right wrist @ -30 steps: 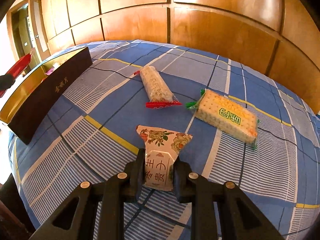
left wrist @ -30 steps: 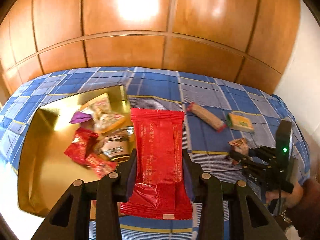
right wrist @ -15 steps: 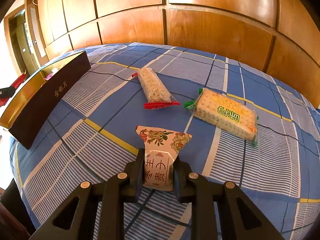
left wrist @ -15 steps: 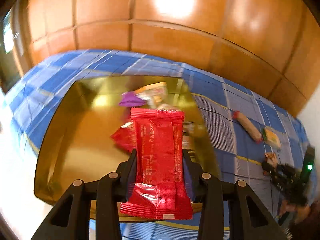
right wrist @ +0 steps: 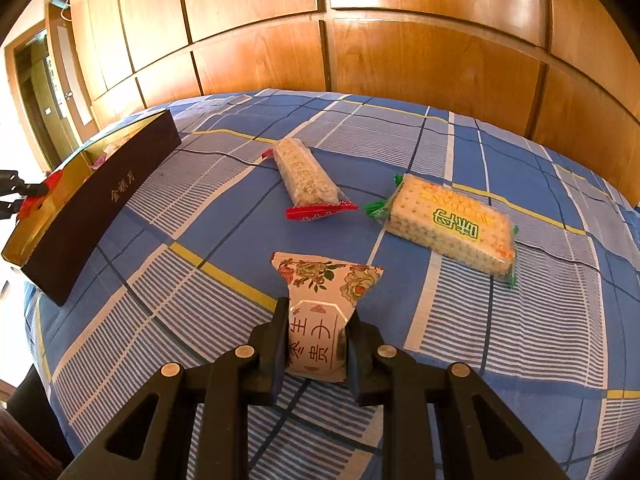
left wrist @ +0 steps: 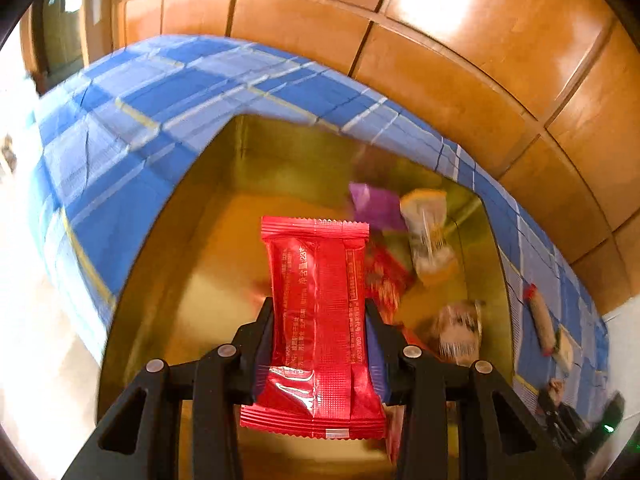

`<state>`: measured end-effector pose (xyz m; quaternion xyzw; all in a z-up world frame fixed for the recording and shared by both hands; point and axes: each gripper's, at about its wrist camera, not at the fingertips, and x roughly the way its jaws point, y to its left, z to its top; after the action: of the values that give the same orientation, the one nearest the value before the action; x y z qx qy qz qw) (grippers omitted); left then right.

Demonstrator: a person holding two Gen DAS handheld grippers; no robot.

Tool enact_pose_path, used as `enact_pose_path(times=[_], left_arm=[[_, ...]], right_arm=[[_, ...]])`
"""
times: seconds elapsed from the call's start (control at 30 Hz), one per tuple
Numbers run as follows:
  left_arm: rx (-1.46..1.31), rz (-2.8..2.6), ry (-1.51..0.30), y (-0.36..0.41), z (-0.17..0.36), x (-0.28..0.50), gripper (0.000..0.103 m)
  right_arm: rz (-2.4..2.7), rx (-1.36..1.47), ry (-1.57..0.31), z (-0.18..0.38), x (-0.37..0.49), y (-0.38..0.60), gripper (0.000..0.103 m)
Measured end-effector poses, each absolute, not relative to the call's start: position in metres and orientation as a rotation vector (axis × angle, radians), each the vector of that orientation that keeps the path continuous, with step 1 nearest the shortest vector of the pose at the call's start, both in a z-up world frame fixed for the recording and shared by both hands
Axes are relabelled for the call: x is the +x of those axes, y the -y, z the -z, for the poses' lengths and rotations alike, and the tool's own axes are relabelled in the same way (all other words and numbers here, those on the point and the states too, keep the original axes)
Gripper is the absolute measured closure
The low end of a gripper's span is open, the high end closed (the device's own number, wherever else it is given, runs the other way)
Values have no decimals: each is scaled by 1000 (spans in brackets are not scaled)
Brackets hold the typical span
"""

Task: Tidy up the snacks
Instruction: 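Carry the red pack over the gold tray with the left gripper while the right gripper holds the peanut candy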

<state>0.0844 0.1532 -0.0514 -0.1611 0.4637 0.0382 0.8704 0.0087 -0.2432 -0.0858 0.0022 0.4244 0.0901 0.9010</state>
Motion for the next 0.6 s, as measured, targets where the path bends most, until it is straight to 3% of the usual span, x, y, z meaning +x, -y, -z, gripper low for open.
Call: enact_pose_path(times=[0.37,0.6], left_arm=[[-227,-134,-1008,-153,71,163,58],[-232,-177,-982,-152,69,147,48]], right_arm=[[-184,31,-873,86,9,245,79],[-184,36,-871,86,8,245,79]])
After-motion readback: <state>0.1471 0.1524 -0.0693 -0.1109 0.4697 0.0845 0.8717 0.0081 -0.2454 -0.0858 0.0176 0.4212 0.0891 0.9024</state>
